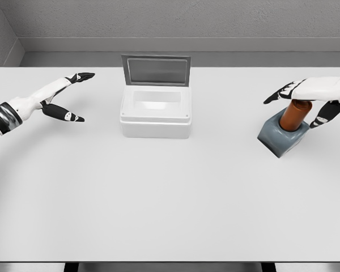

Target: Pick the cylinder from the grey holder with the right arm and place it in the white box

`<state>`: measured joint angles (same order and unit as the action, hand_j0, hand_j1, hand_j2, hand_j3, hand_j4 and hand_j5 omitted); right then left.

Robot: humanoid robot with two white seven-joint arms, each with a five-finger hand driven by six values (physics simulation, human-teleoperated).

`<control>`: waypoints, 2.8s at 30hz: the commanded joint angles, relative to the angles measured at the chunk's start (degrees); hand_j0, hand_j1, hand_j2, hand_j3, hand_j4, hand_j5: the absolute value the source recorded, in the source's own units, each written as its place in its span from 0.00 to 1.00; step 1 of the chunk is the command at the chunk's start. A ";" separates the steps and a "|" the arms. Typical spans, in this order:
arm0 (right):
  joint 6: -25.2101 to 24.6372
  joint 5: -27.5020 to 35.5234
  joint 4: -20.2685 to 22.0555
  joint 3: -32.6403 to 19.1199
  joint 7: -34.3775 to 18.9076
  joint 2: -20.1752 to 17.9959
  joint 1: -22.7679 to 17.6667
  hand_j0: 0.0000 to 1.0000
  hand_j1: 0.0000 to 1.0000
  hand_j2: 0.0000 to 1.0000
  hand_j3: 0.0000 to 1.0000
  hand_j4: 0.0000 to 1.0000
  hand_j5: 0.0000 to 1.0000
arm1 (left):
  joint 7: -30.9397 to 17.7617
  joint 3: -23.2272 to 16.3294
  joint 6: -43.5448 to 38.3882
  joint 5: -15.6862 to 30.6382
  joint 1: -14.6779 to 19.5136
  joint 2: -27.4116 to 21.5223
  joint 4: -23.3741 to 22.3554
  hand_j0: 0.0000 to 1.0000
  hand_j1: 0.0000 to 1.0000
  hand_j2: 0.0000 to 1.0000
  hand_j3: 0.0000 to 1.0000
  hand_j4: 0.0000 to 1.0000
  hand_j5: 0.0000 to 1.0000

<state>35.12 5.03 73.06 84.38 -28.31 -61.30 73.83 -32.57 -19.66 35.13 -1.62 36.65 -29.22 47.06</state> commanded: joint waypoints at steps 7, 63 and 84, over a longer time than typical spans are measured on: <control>-0.12 0.24 -0.11 -0.10 -0.17 0.04 0.00 0.90 0.90 0.90 0.90 0.90 0.90 | -0.04 0.06 -0.13 0.47 0.00 0.04 0.05 1.00 1.00 1.00 1.00 1.00 1.00; -0.12 -0.11 -0.55 -0.36 -3.95 1.01 5.01 0.44 0.44 0.44 0.44 0.44 0.44 | -0.04 0.06 -0.13 0.47 0.09 -0.13 -0.22 1.00 1.00 1.00 1.00 1.00 1.00; -0.12 -0.11 2.97 -0.36 -4.74 6.81 9.05 0.42 0.42 0.42 0.42 0.42 0.42 | 0.05 0.06 -0.13 0.47 0.18 -0.13 -0.39 1.00 1.00 1.00 1.00 1.00 1.00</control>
<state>35.15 4.61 75.99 84.16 -33.07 -55.32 82.88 -32.54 -19.61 35.12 -1.62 36.83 -29.29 46.63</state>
